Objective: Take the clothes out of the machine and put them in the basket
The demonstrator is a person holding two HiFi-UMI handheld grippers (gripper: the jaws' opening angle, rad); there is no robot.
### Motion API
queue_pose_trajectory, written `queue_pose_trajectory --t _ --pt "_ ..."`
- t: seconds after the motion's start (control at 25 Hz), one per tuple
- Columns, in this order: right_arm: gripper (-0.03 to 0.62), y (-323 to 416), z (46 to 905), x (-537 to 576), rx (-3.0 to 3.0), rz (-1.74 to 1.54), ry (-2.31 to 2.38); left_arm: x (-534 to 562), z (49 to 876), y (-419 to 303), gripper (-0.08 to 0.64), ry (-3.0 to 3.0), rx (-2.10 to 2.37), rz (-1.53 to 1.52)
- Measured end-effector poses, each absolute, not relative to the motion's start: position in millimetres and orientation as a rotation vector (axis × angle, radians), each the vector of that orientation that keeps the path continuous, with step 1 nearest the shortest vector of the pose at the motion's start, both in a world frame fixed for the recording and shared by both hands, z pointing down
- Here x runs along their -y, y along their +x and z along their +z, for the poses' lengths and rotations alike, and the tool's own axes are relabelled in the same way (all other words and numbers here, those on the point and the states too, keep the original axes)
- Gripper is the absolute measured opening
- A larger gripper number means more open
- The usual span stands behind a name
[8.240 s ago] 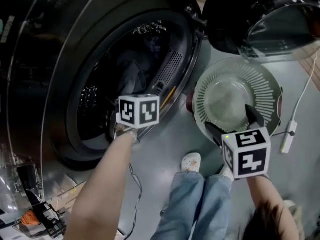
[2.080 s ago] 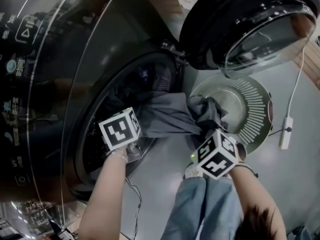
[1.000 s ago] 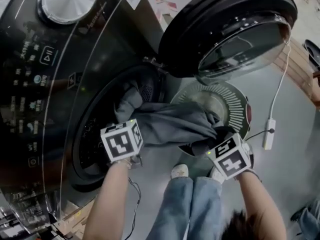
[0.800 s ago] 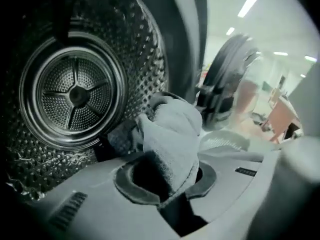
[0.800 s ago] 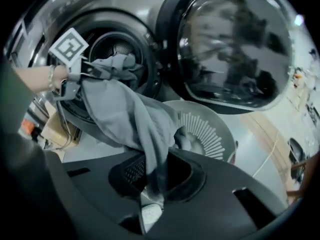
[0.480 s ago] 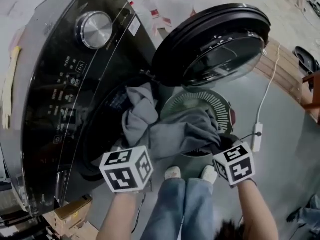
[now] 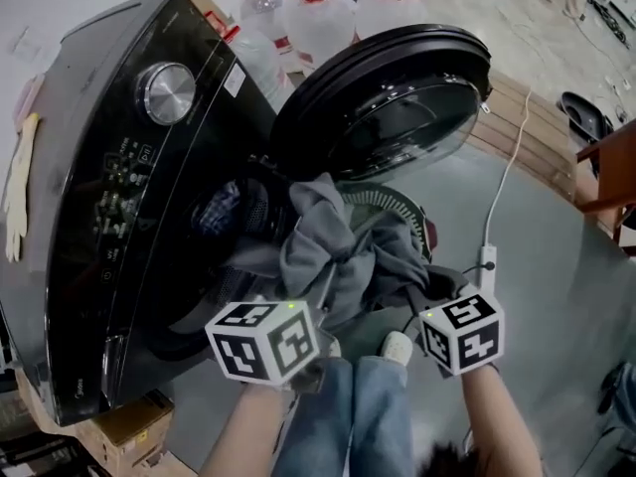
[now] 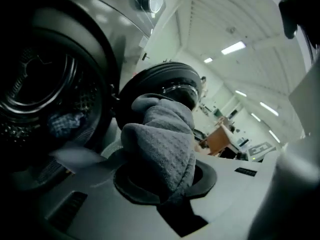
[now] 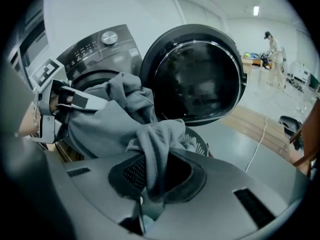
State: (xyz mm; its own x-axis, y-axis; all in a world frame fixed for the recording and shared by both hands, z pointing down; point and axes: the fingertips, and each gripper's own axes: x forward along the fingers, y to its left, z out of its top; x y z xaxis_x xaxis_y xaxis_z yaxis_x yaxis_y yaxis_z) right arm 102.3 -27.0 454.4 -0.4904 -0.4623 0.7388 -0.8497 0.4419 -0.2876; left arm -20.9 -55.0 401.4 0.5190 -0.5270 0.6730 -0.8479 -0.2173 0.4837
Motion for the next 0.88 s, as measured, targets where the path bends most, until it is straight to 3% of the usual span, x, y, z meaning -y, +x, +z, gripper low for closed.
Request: queue_pose_trajectory --t 0.4,0.88 --pt "0.043 129.4 427.6 42.4 2.147 0.909 1.198 60.8 352.5 52.8 0.071 1.943 0.920 0.218" --pt "0.044 117.6 318.3 42.3 2.302 0.870 1.184 61.0 256.5 59.3 0.071 1.970 0.806 0.069"
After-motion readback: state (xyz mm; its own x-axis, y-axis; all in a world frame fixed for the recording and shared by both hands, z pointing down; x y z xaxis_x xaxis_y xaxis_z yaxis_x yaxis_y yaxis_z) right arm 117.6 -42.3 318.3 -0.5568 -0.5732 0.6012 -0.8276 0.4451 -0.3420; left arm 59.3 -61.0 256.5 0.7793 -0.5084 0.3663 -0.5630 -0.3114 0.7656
